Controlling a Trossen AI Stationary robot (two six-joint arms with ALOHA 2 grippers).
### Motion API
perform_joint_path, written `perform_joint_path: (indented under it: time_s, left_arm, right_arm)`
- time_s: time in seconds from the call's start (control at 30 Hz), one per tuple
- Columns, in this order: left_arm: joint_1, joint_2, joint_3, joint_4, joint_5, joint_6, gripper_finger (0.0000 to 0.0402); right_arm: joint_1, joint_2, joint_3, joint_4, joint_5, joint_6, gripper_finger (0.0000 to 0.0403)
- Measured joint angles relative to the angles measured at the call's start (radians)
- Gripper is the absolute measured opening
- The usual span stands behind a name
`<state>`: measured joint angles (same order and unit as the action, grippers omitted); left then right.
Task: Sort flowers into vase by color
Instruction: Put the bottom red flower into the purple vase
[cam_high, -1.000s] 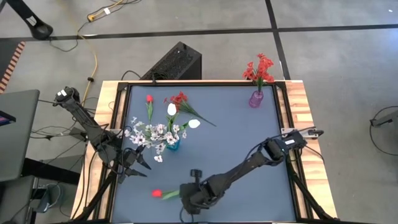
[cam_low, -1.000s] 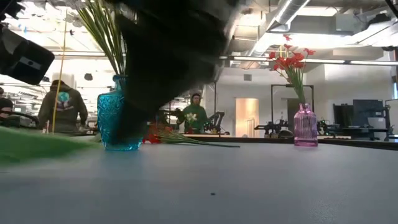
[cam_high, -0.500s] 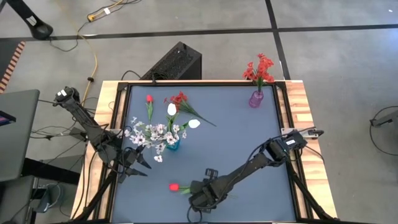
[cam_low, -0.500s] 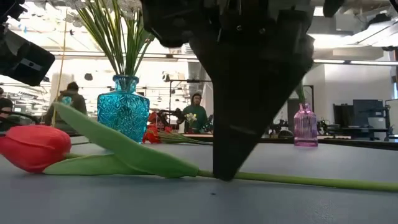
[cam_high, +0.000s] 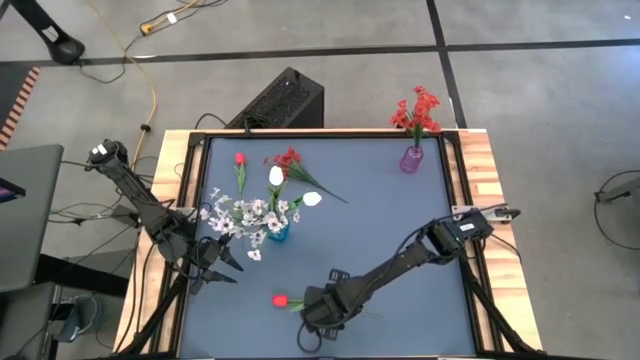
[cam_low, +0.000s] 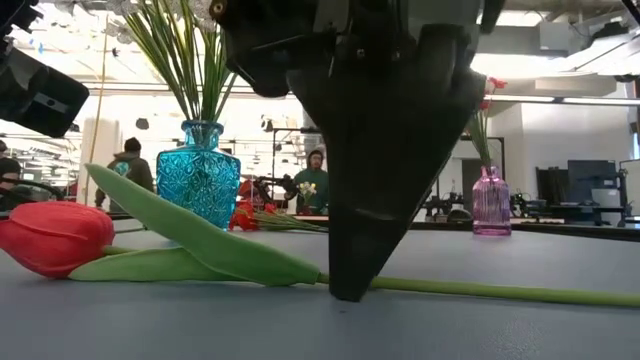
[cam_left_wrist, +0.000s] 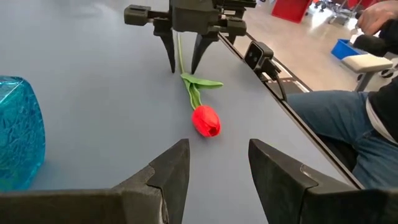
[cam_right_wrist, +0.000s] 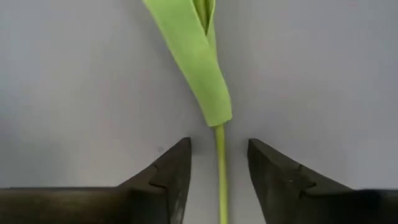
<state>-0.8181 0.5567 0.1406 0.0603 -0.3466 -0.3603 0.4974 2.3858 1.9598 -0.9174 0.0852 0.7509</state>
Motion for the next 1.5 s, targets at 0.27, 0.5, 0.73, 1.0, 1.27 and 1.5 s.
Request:
perform_joint_path:
  time_s: [0.27, 0.5, 0.73, 1.0, 1.27, 1.5]
  left_arm:
    - [0.000, 0.000, 0.000, -0.002, 0.000, 0.000, 0.0154]
    - [0.000, 0.000, 0.000, -0.002, 0.000, 0.000, 0.0154]
    - [0.000, 0.000, 0.000, -0.003, 0.000, 0.003, 0.0154]
    - [0.000, 0.000, 0.000, -0.002, 0.000, 0.019, 0.0154]
    - [0.000, 0.000, 0.000, -0.002, 0.000, 0.019, 0.0154]
    - [0.000, 0.000, 0.000, -0.002, 0.000, 0.010, 0.0154]
  right_arm:
    - [0.003, 0.001, -0.001, -0.001, -0.031, 0.001, 0.0039]
    - [0.055, -0.030, 0.021, -0.069, 0.081, 0.008, 0.0020]
    - [0.175, -0.255, -0.048, -0.097, 0.567, 0.043, 0.0015]
    - [0.302, -0.531, -0.338, -0.100, 1.100, 0.337, 0.0015]
    - [0.257, -0.741, -0.662, -0.132, 1.487, 0.666, 0.0015]
    - [0.086, -0.876, -0.795, -0.252, 1.485, 0.723, 0.0015]
